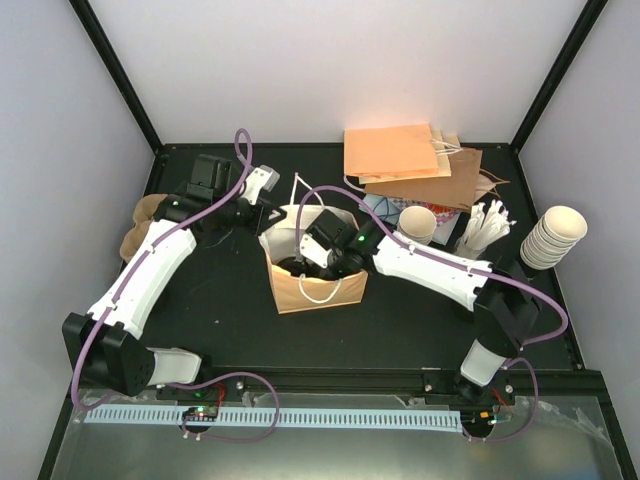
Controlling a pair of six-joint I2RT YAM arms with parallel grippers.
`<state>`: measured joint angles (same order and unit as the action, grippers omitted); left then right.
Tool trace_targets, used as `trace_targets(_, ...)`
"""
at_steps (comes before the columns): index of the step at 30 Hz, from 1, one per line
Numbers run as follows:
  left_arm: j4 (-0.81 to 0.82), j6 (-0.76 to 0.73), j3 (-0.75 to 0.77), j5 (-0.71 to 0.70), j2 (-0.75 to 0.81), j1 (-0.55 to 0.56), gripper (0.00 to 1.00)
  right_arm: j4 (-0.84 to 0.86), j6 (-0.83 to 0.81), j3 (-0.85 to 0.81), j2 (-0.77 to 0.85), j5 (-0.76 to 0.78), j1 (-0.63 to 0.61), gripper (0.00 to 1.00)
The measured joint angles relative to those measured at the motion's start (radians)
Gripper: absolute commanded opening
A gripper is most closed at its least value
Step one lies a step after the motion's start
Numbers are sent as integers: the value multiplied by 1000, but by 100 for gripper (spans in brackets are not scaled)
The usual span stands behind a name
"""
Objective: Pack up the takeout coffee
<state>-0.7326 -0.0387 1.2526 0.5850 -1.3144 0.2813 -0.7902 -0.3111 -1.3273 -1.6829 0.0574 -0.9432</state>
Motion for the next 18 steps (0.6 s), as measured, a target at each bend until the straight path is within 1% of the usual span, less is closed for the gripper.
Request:
trace_targets(1,0,0,0,3,0,0,6,-13,3,-11,-5,2,0,99)
trace_targets(2,0,0,0,6,0,0,6,-31,7,-28,-14,5,0,100)
trace_targets(12,-16,0,0,26,0,8,6,-218,26,-172,-61,19,0,100)
trace_targets(18,-16,0,0,27,1,14,6,-229,45,-187,-30,19,0,100)
